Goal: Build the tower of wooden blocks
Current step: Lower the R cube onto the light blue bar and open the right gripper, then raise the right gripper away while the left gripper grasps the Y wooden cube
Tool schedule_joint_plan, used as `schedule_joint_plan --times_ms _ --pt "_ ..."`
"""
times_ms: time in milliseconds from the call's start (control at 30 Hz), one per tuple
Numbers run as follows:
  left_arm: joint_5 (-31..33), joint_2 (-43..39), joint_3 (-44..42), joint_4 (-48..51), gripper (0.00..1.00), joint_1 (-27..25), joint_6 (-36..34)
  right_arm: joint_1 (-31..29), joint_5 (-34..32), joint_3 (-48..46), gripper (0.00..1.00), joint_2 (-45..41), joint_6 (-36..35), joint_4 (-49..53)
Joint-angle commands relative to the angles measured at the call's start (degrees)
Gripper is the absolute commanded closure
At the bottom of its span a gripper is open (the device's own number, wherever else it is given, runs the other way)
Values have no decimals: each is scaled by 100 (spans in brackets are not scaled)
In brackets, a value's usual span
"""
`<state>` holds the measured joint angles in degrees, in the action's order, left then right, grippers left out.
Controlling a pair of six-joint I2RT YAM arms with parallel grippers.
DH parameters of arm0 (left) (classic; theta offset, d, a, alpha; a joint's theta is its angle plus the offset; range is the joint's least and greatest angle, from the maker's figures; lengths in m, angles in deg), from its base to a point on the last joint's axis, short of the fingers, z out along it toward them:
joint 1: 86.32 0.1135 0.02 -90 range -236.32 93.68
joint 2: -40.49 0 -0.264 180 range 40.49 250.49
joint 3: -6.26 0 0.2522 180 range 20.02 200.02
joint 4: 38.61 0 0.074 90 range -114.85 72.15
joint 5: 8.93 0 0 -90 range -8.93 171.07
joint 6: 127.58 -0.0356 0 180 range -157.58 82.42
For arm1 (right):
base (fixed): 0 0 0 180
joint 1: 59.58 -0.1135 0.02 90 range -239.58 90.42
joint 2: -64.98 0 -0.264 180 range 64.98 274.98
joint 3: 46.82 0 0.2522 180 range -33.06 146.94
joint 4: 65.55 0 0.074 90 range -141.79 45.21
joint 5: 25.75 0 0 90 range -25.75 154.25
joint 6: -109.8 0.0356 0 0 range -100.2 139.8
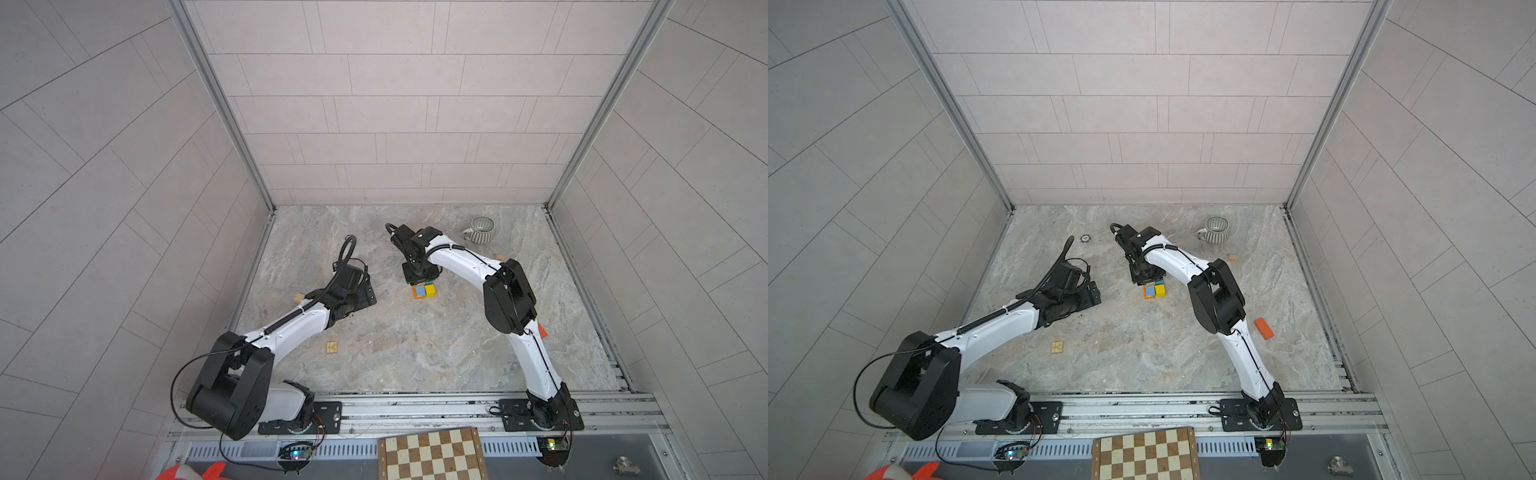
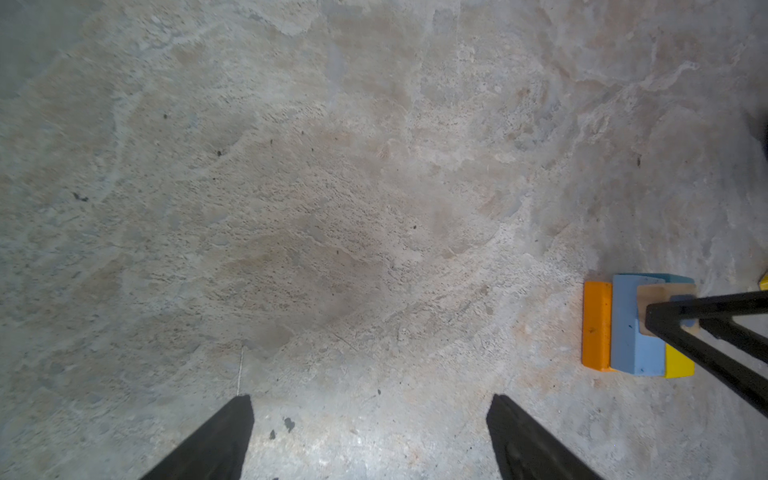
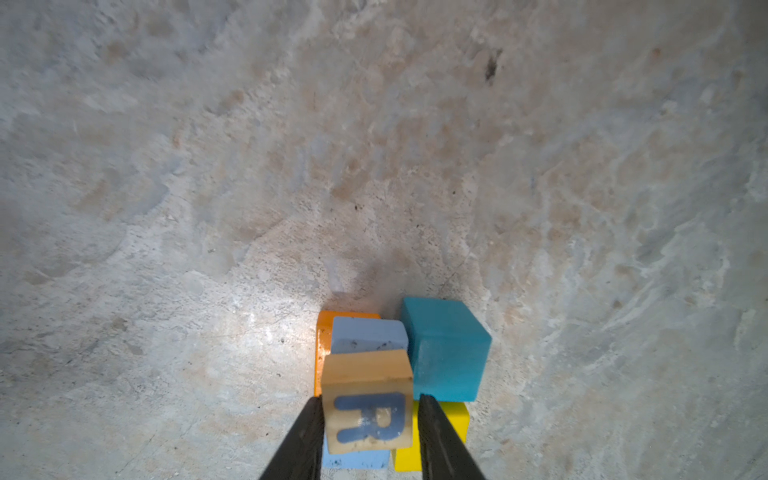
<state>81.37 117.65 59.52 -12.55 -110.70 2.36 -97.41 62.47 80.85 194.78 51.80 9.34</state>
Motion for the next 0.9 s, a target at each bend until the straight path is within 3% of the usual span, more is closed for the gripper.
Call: schedule_joint_plan --times_ms 0,267,567,867 --pt "4 18 -15 -13 5 37 -109 7 -59 123 59 42 49 147" --pt "-4 -261 -14 295 0 30 -20 11 12 -249 52 -363 13 -135" --pt "152 -943 30 1378 0 30 48 28 132 -1170 47 -1426 -234 -834" --pt "514 -1741 -273 2363 11 30 86 94 587 -2523 35 -2865 -432 -1870"
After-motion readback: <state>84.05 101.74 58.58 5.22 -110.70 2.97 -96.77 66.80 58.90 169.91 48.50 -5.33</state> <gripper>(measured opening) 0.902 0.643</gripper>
